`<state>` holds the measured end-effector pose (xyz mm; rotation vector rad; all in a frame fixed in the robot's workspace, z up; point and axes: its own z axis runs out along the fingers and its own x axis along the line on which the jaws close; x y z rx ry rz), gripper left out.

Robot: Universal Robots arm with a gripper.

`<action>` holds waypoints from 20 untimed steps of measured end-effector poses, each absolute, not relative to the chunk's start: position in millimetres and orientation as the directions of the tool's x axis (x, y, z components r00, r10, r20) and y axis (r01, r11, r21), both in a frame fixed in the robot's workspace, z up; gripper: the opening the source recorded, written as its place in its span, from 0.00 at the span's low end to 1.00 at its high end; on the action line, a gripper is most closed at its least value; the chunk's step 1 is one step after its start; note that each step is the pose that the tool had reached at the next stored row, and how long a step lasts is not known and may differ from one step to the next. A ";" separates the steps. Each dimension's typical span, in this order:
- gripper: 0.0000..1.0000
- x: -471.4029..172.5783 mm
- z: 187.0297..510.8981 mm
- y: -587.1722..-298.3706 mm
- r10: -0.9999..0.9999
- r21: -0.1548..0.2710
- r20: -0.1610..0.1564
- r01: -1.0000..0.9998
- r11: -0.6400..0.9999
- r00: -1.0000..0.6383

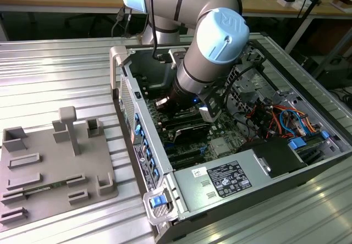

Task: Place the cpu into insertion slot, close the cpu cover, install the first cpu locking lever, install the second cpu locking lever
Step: 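Install the second cpu locking lever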

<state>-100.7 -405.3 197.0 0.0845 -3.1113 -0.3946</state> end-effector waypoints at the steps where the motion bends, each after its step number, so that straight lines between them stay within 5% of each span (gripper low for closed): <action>1: 0.11 -100.7 196.9 -405.3 -0.054 0.248 -0.002 -0.053 0.967 -0.999; 20: 0.11 -100.8 209.7 -403.4 -0.054 0.248 -0.002 -0.053 0.967 -0.999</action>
